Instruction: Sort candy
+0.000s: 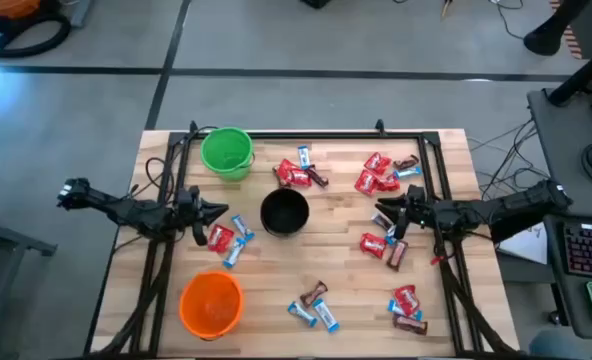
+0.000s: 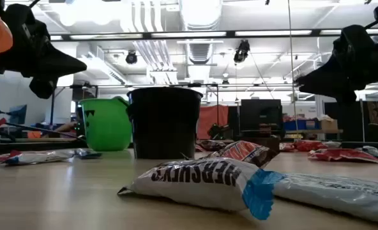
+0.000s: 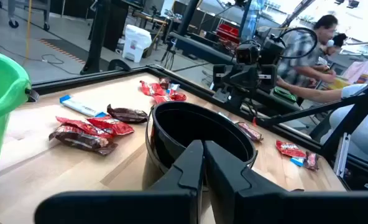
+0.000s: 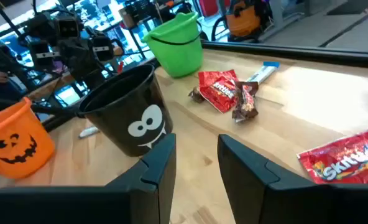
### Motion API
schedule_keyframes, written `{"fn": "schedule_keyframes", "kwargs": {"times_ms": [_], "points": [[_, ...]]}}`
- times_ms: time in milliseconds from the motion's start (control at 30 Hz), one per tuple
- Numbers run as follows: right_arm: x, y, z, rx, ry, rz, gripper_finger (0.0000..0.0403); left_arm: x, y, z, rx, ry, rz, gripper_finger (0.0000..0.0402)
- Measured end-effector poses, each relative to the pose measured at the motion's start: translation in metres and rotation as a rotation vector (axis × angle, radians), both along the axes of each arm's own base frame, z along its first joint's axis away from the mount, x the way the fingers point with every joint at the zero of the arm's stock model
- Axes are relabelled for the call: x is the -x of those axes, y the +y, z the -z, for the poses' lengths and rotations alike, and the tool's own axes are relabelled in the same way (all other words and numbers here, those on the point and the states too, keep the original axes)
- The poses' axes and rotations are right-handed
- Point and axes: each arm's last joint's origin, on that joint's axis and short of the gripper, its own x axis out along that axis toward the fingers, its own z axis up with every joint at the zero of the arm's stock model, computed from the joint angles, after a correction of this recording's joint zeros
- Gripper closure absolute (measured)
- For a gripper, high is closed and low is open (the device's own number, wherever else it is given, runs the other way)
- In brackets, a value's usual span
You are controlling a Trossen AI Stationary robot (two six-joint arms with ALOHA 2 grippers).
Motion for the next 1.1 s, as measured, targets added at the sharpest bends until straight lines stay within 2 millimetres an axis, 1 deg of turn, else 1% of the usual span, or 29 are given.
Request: {"fn": "schedule_keyframes", "kwargs": {"times_ms": [400, 1100], "points": [[-0.0016, 0.0003, -0.0055, -0.012, -0.061, 0.0, 0.0294, -0.0001, -0.0001, -0.0003, 0.011, -0.009, 0.0, 0.0402], [-0.0017, 0.0003, -0.0059, -0.012, -0.065, 0.0, 0.0294, -0.0001, -0.0001, -0.001, 0.032, -0.022, 0.0, 0.0402]]}}
